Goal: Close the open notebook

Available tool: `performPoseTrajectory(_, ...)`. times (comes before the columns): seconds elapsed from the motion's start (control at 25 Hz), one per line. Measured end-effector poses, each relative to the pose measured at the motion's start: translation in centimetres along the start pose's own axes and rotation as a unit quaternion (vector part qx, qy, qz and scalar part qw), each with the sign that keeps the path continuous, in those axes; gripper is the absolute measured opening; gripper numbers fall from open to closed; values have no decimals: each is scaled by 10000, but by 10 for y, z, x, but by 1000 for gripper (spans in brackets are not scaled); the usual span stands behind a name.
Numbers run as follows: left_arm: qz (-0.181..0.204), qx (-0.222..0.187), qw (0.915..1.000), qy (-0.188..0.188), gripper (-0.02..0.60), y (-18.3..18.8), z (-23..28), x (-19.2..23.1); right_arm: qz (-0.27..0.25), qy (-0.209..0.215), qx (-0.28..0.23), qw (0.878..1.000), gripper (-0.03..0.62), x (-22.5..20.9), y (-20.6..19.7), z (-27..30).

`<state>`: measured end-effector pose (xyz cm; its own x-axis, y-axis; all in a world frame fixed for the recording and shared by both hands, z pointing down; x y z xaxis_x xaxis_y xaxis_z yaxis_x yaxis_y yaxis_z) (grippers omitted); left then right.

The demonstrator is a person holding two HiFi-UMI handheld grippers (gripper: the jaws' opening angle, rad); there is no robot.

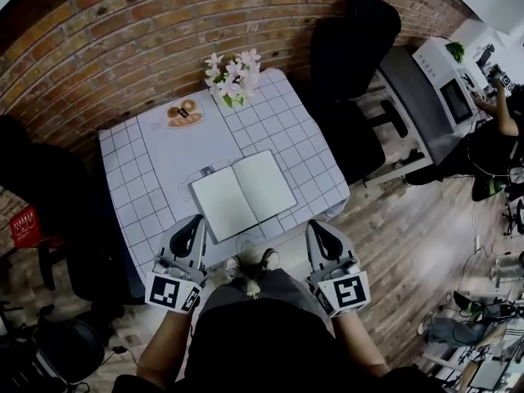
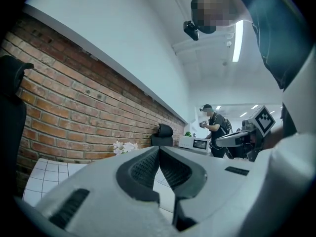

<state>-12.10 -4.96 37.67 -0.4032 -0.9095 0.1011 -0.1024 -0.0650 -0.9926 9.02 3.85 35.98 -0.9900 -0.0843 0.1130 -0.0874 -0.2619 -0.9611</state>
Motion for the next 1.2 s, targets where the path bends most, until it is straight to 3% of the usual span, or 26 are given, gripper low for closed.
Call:
performPoseTrajectory(0.56, 75, -38, 9953, 968, 25, 15, 16, 3, 42, 927, -89, 9956, 14, -23, -1, 72)
performPoseTrajectory(0.84, -181, 350, 9879, 1501, 26, -19, 5, 6, 194, 1167, 312, 9925, 14, -37, -39, 109)
performPoseTrajectory(1.2, -560, 832, 9744, 2012, 26, -79, -7, 16, 462, 1550, 1355, 9775, 15, -33, -110, 146)
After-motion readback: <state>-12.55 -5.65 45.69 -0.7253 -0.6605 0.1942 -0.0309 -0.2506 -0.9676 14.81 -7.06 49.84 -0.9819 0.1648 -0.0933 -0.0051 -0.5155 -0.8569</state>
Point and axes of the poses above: the fingertips, and each gripper's own axes: z forward along the fingers, x to its left, y out of its top, the point moved 1 cm from there along -z, backward along the fingers, and after that the axes turned 15 degrees about -y, right-handed, at the moved point
